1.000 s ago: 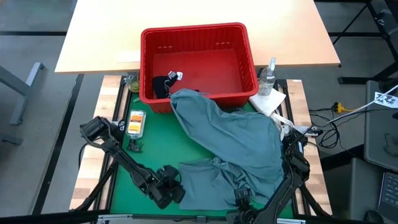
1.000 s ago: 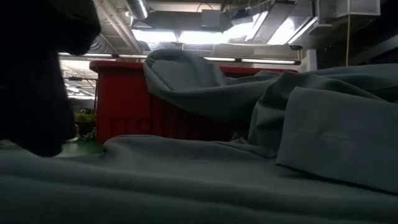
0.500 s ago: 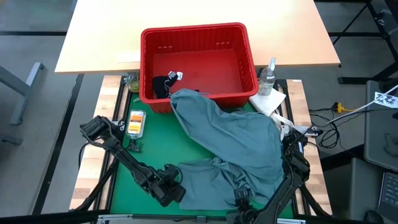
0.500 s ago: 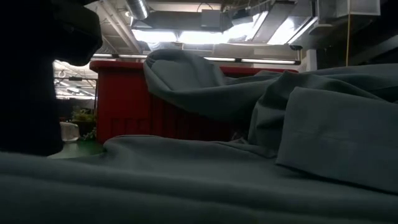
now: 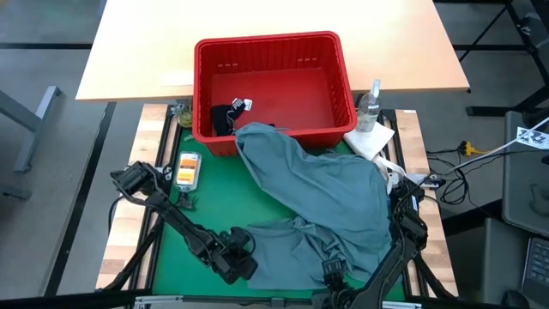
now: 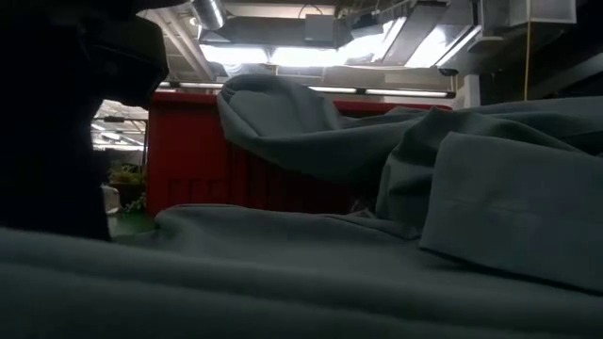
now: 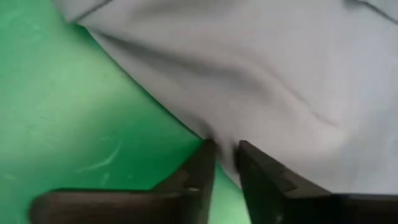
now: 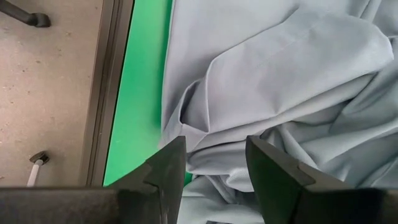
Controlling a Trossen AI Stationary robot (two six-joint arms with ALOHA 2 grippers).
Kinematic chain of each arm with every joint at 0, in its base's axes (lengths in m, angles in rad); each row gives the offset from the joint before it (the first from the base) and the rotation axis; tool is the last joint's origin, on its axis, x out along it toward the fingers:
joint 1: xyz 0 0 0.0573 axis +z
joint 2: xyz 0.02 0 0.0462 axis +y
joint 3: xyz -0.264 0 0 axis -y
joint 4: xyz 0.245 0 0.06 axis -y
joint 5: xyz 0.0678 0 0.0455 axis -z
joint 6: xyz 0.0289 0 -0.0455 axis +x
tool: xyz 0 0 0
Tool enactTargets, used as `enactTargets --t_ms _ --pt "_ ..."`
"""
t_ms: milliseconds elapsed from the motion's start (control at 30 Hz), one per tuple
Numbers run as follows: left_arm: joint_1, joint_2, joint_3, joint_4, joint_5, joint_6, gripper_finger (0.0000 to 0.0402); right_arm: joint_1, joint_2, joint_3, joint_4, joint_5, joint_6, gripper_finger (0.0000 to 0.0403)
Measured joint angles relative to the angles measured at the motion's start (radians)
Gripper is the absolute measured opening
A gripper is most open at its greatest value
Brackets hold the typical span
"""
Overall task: Fold Laundry from Bin
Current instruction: Fold the blue pants on top of the blue shirt
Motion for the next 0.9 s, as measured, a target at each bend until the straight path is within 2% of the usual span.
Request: enactTargets --t_ms 133,267,400,600,733,900 --pt "-0.001 -0.006 -0.002 -0.014 -0.010 0.038 0.0011 0.000 0.000 0.000 0.000 0.000 0.000 0.0168" --pt "-0.008 -0.019 -0.002 -0.056 -0.004 0.030 0.0003 0.000 0.000 0.000 0.000 0.000 0.000 0.0168" --pt "-0.033 -0.053 -0.002 -0.179 0.015 0.017 0.0002 0.000 0.000 0.000 0.000 0.000 0.000 0.0168" --pt "-0.092 -0.113 -0.005 -0.433 0.152 -0.088 0.0001 -0.001 0.000 0.000 0.005 0.001 -0.027 0.0168" --pt "-0.149 -0.122 -0.004 -0.567 0.283 -0.167 0.0001 -0.008 0.000 0.000 0.010 0.001 -0.030 0.0168" --pt "-0.229 -0.123 -0.004 -0.659 0.424 -0.245 0.0000 -0.028 0.000 0.000 0.017 0.009 -0.077 0.0168"
